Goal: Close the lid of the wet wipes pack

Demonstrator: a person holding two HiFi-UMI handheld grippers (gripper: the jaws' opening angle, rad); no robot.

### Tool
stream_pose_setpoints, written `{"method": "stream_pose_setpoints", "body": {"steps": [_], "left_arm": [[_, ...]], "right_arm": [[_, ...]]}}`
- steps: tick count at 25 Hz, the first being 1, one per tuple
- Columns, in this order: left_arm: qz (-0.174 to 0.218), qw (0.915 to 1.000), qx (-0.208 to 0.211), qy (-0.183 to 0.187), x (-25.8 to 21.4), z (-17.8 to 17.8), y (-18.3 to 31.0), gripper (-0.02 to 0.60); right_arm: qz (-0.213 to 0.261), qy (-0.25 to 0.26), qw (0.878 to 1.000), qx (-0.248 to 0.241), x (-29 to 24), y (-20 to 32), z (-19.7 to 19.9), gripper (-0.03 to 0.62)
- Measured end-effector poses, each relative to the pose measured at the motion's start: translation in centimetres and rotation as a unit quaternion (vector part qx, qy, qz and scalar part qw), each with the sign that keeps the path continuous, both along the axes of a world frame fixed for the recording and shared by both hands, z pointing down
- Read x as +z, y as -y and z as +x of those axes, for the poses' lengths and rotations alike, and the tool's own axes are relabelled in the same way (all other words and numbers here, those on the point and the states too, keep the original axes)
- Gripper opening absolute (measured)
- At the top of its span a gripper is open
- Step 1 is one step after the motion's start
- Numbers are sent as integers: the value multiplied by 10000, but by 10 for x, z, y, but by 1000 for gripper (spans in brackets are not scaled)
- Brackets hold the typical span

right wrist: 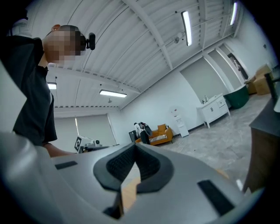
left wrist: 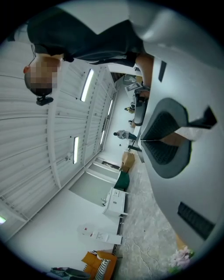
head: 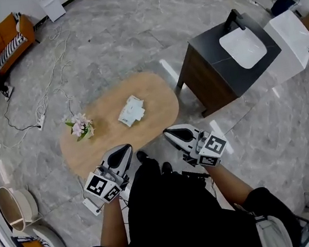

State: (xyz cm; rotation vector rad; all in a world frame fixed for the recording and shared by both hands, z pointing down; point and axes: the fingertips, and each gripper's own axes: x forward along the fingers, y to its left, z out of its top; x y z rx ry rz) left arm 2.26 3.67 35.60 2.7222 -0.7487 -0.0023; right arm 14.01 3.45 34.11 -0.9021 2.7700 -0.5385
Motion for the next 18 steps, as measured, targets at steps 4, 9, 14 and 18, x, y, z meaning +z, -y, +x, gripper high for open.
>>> {"method": "stream_pose_setpoints", "body": {"steps": [4,9,14,18], "left_arm": [[-113,9998,-156,-104,27,-16,37,17],[-234,9993,-245,-123,47,-37,90,17],[-266,9984,-433,-250,62,-63,143,17],[-564,9958,-579,-429,83,-80,174,17]], "right_arm": [[-186,-277,9994,-101,25,35,-17,9],[-484,-624,9964,-297,47,86,-43,9],[-678,-970,9919,-458,68,149,-66,9],[-887,-1119,9887,-448,85,185,-75,9]]}}
